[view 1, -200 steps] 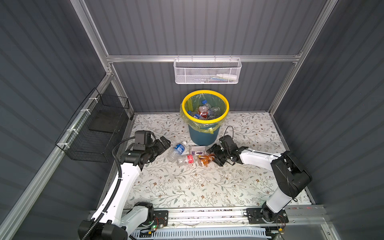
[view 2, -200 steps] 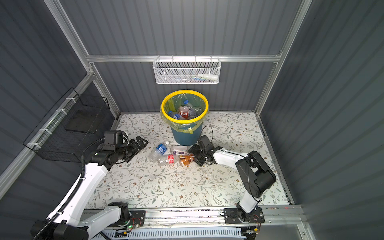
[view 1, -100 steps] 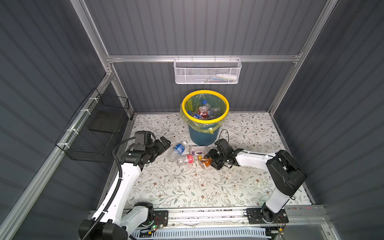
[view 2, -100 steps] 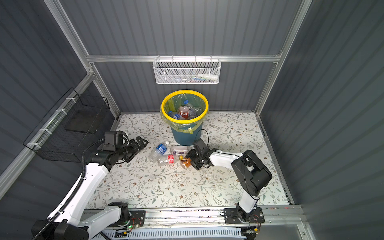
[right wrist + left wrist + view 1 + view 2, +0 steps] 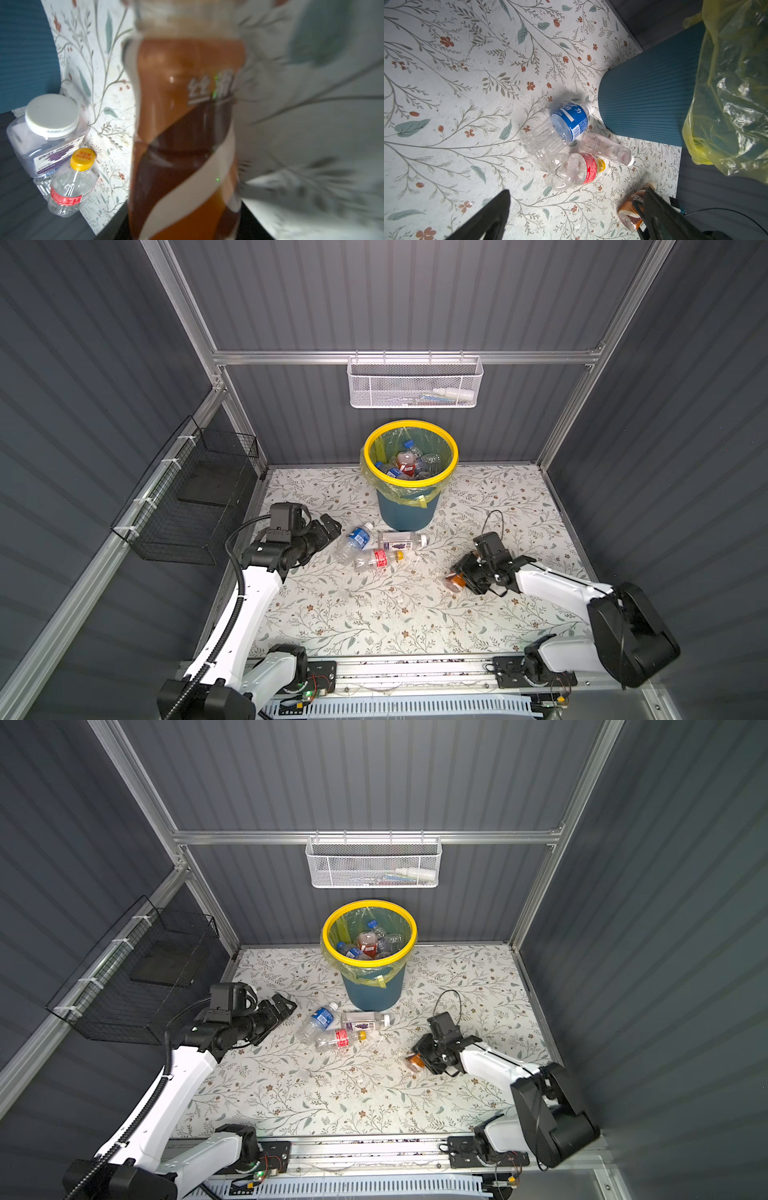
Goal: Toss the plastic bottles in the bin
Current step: 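Lift the Nescafe bottle over the bin and open the right gripper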
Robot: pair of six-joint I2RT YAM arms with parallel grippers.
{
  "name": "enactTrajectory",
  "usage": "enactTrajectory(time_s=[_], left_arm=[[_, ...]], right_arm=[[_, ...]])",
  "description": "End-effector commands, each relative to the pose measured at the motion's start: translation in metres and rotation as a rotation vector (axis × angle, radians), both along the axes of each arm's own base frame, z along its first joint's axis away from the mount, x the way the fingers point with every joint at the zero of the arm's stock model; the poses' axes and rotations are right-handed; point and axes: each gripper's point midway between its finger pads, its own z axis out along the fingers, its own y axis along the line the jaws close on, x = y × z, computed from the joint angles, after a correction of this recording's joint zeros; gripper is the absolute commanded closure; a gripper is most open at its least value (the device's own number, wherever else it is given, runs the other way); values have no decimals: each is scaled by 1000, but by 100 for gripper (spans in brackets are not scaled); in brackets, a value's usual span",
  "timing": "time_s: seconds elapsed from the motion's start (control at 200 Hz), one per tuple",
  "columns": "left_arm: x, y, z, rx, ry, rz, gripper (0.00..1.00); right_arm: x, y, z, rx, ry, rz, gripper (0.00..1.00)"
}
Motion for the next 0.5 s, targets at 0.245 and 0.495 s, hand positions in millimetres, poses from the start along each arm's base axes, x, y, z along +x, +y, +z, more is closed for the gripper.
enactTrajectory(time_s=[0.245, 0.495], left_arm=[[-5, 7, -25, 48, 77, 0, 0], [-3, 7, -26, 50, 84, 2, 0]], right_arm=[[-56, -61, -8, -138, 137, 106, 24], [-54, -75, -6, -136, 129, 74, 37]])
